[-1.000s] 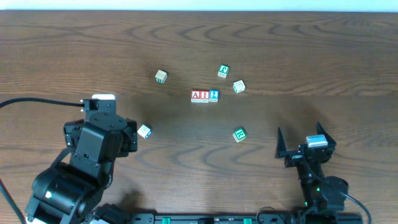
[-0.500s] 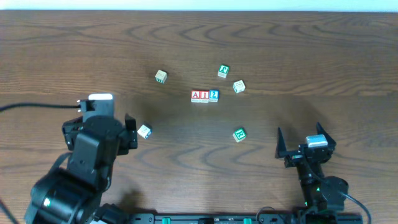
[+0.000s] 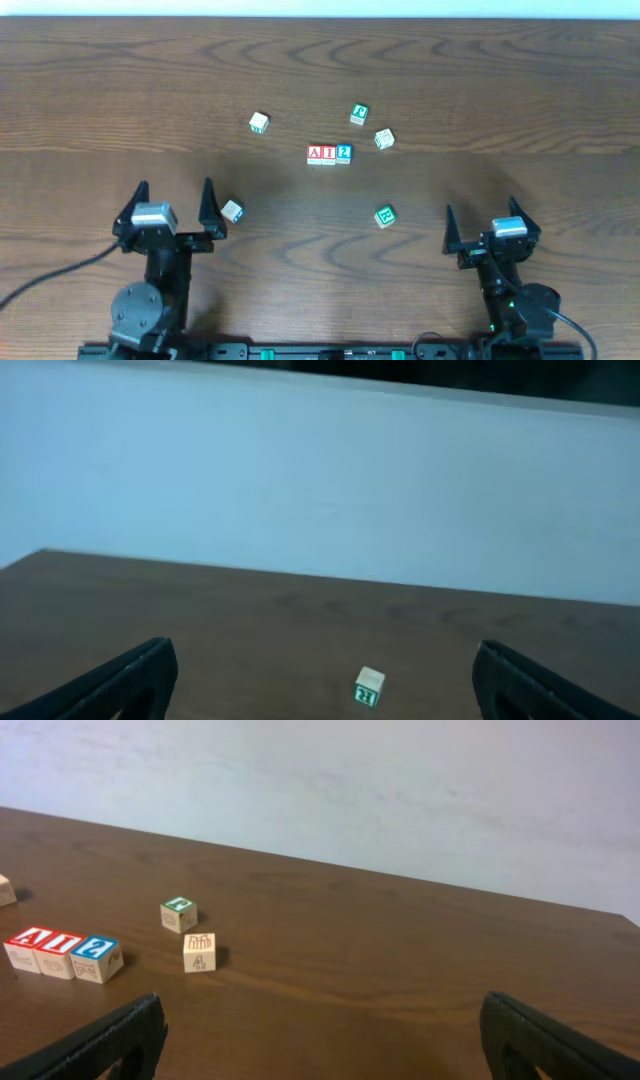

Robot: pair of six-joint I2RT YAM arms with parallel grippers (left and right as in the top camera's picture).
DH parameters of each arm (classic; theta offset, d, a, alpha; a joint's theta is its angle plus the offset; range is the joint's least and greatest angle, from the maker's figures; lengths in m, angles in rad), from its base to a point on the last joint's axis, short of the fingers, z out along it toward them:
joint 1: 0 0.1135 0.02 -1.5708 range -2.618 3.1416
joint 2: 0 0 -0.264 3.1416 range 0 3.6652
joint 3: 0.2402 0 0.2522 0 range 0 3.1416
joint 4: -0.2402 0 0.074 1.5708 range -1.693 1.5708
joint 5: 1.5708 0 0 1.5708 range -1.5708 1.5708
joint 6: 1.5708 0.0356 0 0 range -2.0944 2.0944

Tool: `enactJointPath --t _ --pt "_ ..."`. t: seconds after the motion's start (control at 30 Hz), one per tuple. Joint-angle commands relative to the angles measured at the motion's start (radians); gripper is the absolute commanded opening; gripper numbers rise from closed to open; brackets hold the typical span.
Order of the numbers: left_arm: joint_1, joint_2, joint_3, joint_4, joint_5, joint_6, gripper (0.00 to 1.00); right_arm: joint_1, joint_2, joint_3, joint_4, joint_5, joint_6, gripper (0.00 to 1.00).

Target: Spell out Ai2

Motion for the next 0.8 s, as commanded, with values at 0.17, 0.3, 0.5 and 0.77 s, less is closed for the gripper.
enactJointPath --t 0.17,0.3,0.5,0.77 --pt "0.051 -0.138 -0.144 0.021 0.160 0.208 0.95 0.009 -0.008 -0.002 -0.004 0.002 0.011 0.99" --pt "0.069 -0.196 -0.255 0.045 0.160 0.224 0.96 0.009 -0.008 -0.002 -0.004 0.002 0.011 0.99" --pt "0.145 -0.197 -0.280 0.018 0.187 0.225 0.95 0.009 -0.008 -0.002 -0.004 0.002 0.011 0.99" --pt "0.229 -0.195 -0.280 -0.128 0.253 0.228 0.96 0.009 -0.008 -0.002 -0.004 0.002 0.011 0.99"
